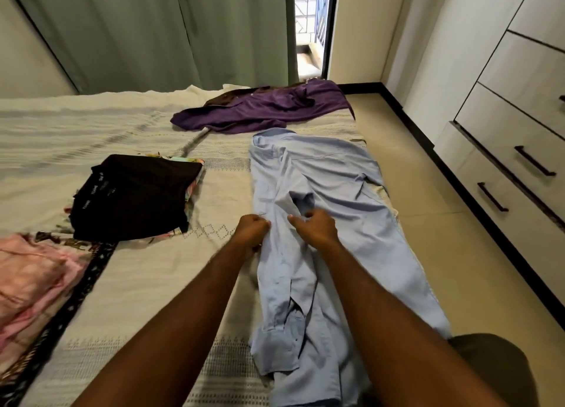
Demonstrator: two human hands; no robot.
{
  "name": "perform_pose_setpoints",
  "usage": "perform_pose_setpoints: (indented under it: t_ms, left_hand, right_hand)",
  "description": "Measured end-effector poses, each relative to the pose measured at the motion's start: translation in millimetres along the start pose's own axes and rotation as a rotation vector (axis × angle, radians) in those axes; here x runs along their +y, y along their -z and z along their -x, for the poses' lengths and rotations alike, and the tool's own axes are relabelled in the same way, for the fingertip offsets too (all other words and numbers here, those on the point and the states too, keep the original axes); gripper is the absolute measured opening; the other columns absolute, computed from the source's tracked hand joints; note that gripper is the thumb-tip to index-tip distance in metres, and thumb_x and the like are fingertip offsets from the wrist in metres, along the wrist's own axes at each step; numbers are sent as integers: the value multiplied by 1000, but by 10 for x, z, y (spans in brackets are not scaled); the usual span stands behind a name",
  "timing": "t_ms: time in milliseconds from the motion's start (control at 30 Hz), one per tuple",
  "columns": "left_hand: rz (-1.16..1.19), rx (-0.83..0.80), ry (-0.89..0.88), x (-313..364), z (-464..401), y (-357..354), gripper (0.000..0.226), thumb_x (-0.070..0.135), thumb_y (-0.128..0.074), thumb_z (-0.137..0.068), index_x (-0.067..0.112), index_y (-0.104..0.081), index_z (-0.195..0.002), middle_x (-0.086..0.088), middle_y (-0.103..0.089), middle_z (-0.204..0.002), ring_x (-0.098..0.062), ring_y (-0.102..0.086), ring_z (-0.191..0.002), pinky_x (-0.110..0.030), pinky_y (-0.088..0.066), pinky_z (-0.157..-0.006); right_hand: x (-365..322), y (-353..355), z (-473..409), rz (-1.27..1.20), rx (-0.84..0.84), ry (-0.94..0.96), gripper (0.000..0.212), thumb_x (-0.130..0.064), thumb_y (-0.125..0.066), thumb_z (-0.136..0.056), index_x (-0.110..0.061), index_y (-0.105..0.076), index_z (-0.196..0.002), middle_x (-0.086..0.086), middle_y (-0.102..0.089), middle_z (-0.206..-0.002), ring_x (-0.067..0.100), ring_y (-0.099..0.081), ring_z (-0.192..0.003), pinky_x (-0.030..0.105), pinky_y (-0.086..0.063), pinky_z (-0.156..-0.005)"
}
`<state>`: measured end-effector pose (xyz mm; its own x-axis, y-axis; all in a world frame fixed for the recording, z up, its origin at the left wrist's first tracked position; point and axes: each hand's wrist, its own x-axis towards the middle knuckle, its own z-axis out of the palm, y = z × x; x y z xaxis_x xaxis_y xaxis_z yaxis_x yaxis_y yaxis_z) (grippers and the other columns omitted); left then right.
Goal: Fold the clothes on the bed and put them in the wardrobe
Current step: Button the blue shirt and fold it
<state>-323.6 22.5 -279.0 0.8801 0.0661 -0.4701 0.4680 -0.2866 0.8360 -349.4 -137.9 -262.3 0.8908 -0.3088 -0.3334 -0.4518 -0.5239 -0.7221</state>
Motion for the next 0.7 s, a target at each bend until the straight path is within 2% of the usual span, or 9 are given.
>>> perform_pose_setpoints:
  t_ms: [67, 133, 200, 300, 400, 500, 533, 633, 700]
  left_hand:
    - [51, -6, 7, -1, 23, 43, 17, 15, -50, -98, 5, -63, -96, -15, -62, -82, -27, -59, -67, -30, -45, -60]
    - [59, 7, 11, -24, 3, 116, 24, 19, -45, -98, 3, -63, -97, -20, -67, -92, -33, -65, -80, -38, -52, -69]
    - [67, 15, 1, -115, -67, 162, 28, 22, -45, -97, 2, -64, -97, -24, -69, -100, -38, -68, -92, -47, -56, -80]
    - [76, -19, 28, -236, -98, 173, 35, 37, -56, -87, 5, -66, -95, -28, -69, -103, -35, -70, -91, -51, -58, -84]
    - [41, -81, 24, -203, 70, 166, 45, 46, -80, -81, 4, -70, -93, -13, -74, -93, -30, -72, -87, -41, -60, -74]
    - [20, -199, 77, -205, 254, 194, 41, 31, -87, -77, 6, -72, -107, -11, -77, -95, -27, -74, -82, -34, -59, -60]
    - [15, -227, 104, -234, 333, 212, 41, 26, -88, -77, 5, -71, -108, -13, -77, -96, -29, -74, -81, -36, -60, -60]
    - [29, -319, 180, -353, 582, 228, 45, 20, -89, -73, 3, -71, -112, -15, -77, -100, -35, -74, -93, -52, -60, -85]
    - [30, -358, 210, -470, 774, 229, 45, 18, -89, -74, 4, -71, -112, -17, -77, -101, -36, -74, -94, -50, -61, -81]
  right_hand:
    - [-16, -44, -93, -11, 56, 13, 15, -26, -69, -85, -15, -72, -96, 11, -71, -107, 33, -66, -104, 32, -48, -81]
    - [-10, -30, -117, -107, 130, -63, 10, -24, -64, -81, -17, -67, -87, 12, -70, -100, 37, -66, -99, 33, -48, -77]
    - [56, 25, -98, -113, 180, -150, 25, -31, -62, -80, -12, -67, -94, 12, -68, -103, 38, -65, -99, 33, -46, -76]
    - [163, 66, -122, -109, 166, -164, 31, -32, -61, -82, -9, -67, -103, 15, -68, -111, 38, -63, -101, 34, -46, -79]
    - [173, 101, -207, -220, 41, -133, 47, -33, -72, -79, -9, -56, -116, 15, -63, -117, 35, -61, -106, 42, -53, -90]
    - [201, 140, -179, -223, 9, -58, 60, -28, -82, -76, -12, -43, -119, 12, -56, -122, 32, -58, -111, 42, -51, -94]
    - [243, 155, -126, -212, 28, -31, 62, -28, -83, -76, -13, -40, -119, 11, -55, -121, 32, -58, -110, 42, -50, -94]
    - [396, 208, 56, -179, 2, -25, 79, -35, -89, -72, -14, -36, -128, 5, -52, -119, 29, -59, -110, 40, -52, -85]
    - [485, 226, 186, -225, -86, -123, 93, -38, -92, -68, -11, -34, -135, 8, -54, -123, 28, -60, -108, 35, -50, -68]
